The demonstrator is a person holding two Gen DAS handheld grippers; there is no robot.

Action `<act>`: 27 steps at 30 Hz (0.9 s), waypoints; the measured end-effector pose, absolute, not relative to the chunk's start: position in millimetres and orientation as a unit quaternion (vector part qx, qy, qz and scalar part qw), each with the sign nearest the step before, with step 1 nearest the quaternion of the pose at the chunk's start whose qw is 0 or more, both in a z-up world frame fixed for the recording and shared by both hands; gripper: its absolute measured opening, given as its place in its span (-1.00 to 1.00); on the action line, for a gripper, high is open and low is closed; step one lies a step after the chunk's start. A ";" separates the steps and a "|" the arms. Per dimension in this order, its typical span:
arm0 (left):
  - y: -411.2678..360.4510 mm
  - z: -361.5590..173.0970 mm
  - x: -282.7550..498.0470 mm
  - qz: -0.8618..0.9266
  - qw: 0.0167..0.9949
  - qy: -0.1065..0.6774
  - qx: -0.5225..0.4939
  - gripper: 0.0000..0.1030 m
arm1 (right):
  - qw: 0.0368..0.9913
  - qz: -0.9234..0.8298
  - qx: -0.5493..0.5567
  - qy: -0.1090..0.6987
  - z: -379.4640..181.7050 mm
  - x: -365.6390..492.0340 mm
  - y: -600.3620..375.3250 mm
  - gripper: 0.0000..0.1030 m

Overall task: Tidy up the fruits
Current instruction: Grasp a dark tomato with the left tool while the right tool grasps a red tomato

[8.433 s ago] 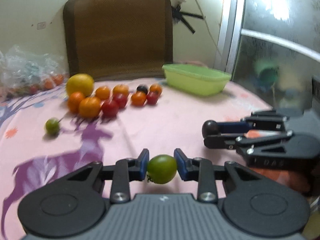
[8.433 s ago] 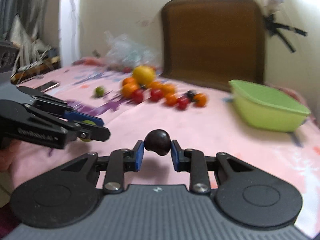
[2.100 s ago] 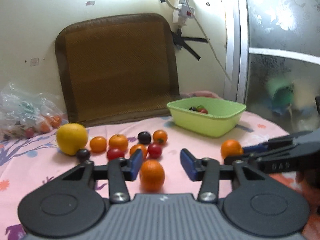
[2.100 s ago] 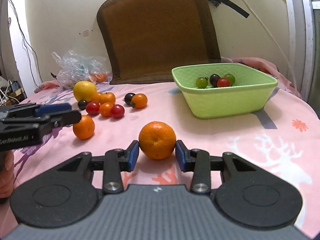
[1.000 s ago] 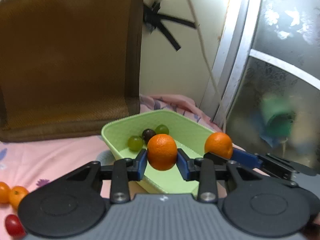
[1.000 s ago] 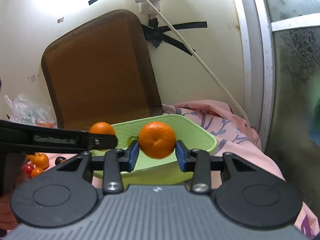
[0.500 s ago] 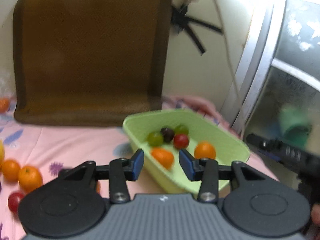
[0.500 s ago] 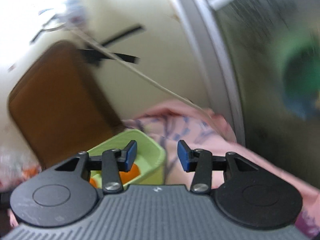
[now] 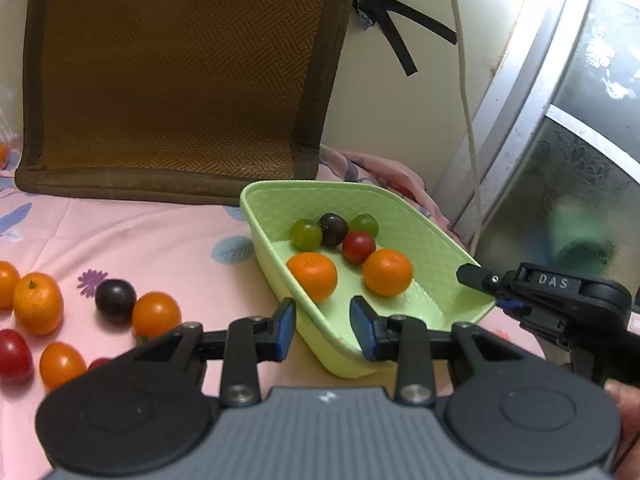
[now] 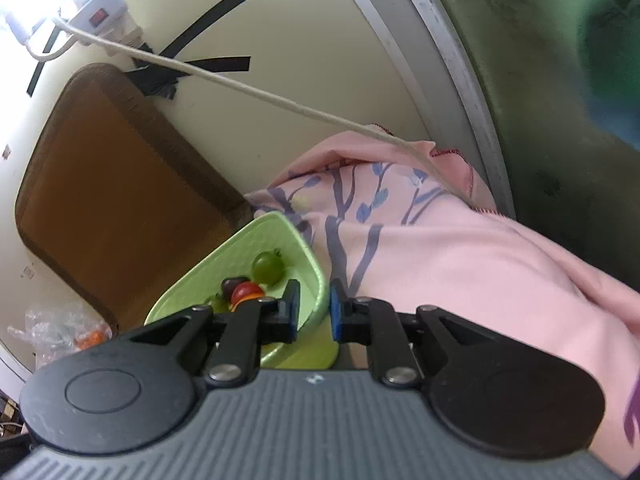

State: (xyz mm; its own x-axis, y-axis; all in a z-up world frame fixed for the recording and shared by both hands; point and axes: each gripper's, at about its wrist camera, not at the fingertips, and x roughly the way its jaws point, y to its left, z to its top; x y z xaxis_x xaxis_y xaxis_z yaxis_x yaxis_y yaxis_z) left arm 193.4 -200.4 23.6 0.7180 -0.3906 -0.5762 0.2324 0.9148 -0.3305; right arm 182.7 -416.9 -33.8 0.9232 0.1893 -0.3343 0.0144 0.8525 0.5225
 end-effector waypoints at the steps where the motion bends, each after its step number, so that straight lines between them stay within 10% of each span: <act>1: -199.0 24.4 190.0 -0.171 0.920 0.334 -0.116 -0.41 | 0.945 0.045 0.262 0.190 -33.4 176.1 -413.6 -0.63; 27: -26.1 26.6 69.2 -0.084 0.952 0.262 -0.132 -0.42 | 0.977 0.147 0.110 0.106 -24.8 61.0 -274.5 -0.37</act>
State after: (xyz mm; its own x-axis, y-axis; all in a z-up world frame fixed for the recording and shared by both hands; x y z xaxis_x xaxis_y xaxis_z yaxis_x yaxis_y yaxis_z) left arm 69.2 -26.1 26.6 0.8487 -0.2294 -0.4764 0.0913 0.9510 -0.2952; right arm 61.0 -274.5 -24.8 0.9344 0.3100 -0.1757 -0.2631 0.9327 0.2466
